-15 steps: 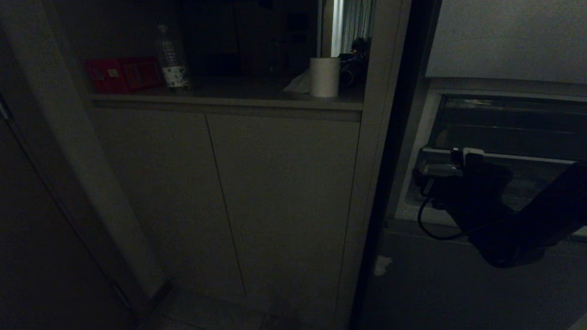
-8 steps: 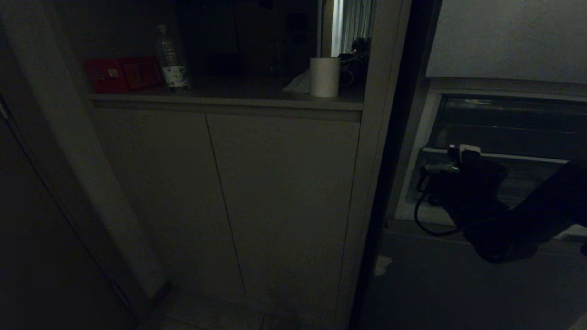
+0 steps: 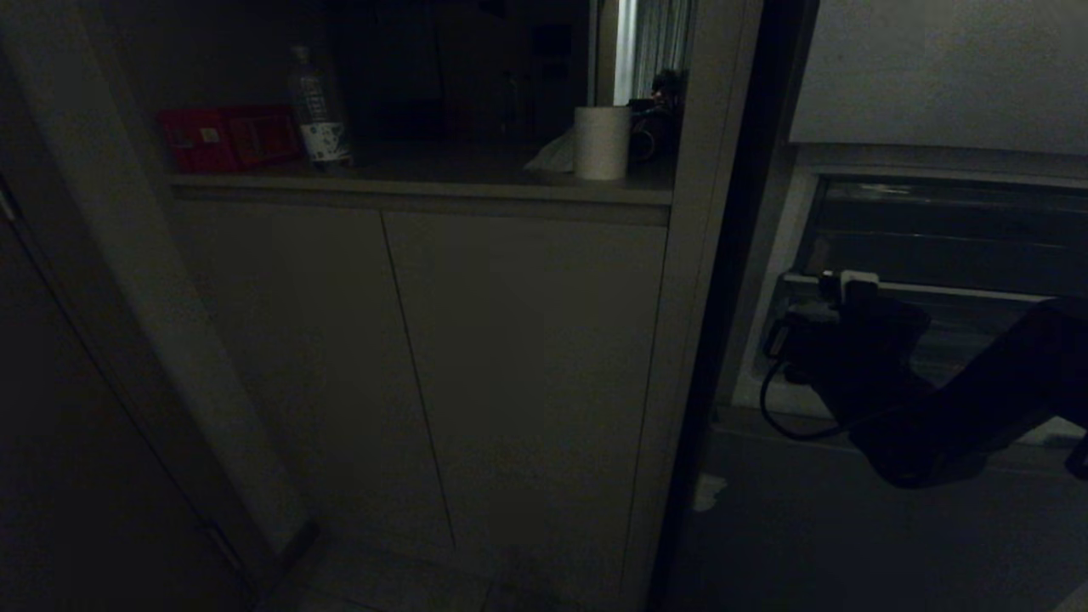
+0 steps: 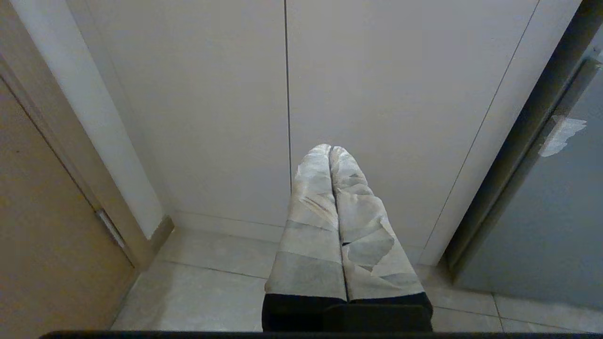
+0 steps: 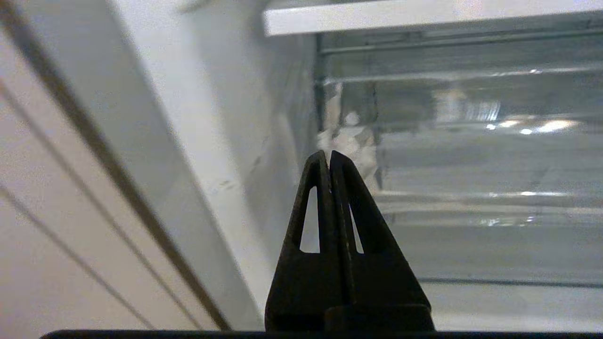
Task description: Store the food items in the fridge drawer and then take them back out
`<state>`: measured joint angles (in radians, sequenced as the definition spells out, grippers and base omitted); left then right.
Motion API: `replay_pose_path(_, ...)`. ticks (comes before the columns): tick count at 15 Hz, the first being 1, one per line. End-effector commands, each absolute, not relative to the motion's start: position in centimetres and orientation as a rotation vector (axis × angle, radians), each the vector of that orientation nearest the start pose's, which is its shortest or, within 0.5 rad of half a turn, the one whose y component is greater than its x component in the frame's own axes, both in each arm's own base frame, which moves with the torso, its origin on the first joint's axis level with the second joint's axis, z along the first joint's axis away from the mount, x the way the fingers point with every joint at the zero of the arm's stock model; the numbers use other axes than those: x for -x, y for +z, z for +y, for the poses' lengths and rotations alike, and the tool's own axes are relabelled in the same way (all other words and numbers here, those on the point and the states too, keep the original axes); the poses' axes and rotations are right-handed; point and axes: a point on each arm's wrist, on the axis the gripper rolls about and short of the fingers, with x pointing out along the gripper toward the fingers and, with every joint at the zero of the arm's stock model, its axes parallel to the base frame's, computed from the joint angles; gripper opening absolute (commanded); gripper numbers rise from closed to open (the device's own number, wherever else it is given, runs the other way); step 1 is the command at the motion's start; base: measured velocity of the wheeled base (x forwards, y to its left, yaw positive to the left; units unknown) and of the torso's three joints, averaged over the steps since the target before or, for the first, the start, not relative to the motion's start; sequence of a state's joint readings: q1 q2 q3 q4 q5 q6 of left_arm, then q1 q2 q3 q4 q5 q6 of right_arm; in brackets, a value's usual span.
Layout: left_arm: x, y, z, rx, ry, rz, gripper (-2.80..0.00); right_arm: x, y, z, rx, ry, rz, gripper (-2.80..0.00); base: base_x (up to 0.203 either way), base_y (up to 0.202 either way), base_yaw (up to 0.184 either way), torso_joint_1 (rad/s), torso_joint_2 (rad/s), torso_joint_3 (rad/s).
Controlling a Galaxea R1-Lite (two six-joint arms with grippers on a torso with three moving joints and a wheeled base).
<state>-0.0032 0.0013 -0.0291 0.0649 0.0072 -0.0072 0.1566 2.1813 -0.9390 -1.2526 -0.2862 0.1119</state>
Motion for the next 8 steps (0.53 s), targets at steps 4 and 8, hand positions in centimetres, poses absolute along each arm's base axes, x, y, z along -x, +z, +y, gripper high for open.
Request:
replay_pose_path(4, 2.5, 7.7, 0.0, 0.007, 0.005, 0.037, -2.8, -37.3, 11.4, 5.2, -0.124, -0.129, -0.022, -2.8, 0.0, 0.0, 0.0, 0.0, 0.0, 0.0)
replay_pose_path(8, 2.5, 7.7, 0.0, 0.007, 0.005, 0.037, -2.8, -37.0, 10.2, 4.9, -0.112, -0.124, -0.008, 0.0, 0.0, 0.0, 0.0, 0.0, 0.0, 0.0)
